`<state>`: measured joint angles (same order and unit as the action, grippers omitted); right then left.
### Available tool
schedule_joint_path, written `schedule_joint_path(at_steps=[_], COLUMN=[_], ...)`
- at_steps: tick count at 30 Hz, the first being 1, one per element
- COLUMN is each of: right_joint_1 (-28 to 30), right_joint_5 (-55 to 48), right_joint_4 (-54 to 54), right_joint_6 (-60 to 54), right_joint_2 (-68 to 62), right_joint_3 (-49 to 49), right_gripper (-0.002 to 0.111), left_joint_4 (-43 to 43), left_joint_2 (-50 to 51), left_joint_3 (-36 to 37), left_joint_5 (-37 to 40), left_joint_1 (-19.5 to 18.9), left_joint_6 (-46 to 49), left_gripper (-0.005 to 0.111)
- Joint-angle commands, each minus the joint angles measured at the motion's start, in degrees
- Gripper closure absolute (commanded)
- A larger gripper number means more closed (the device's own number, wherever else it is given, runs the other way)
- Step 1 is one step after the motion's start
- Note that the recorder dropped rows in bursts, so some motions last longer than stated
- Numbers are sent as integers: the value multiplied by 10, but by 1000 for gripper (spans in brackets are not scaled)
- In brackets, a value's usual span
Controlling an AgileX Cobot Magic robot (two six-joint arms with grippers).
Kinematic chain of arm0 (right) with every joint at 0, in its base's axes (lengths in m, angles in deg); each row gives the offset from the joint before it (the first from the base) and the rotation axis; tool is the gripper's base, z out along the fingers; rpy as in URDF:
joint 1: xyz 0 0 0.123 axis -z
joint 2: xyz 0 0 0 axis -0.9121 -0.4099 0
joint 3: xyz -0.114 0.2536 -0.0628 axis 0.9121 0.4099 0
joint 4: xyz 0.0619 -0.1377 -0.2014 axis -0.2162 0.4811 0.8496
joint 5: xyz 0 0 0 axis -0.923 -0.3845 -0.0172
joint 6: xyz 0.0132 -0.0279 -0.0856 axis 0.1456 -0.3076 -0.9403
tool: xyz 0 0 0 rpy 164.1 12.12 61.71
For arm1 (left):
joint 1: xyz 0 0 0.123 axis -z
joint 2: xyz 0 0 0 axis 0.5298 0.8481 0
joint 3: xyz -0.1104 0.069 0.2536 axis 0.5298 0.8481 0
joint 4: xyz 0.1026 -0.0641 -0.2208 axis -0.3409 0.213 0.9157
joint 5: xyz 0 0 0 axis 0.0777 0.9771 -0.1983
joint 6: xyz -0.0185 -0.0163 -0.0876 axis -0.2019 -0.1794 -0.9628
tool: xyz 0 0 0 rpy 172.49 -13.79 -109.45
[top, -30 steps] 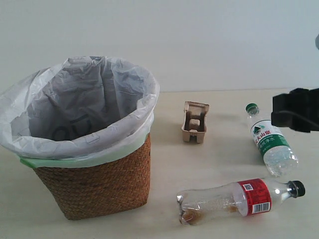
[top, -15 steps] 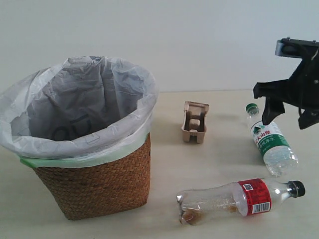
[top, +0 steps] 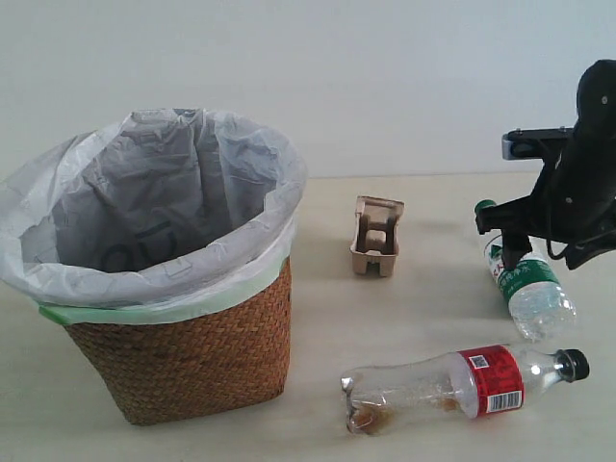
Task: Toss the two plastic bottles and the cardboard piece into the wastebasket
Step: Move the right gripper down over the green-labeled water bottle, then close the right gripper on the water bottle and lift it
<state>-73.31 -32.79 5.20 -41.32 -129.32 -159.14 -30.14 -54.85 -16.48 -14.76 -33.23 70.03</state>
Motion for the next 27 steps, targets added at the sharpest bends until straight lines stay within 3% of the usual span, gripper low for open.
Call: schedule_joint_path(at_steps=[1, 27], right_joint_1=[3, 3], right_joint_5=[26, 79], right_joint_4=[8, 16], right_joint_6=[3, 3], right_joint_2=[-14, -108], right_joint_3=[-5, -5], right_gripper=[45, 45], left_joint_4=[-4, -4], left_joint_2=[-2, -2], left_joint_3=[2, 2], left_joint_5=[0, 0], left_joint_1=[5, 5], left_joint_6=[-3, -3], left_gripper=[103, 103])
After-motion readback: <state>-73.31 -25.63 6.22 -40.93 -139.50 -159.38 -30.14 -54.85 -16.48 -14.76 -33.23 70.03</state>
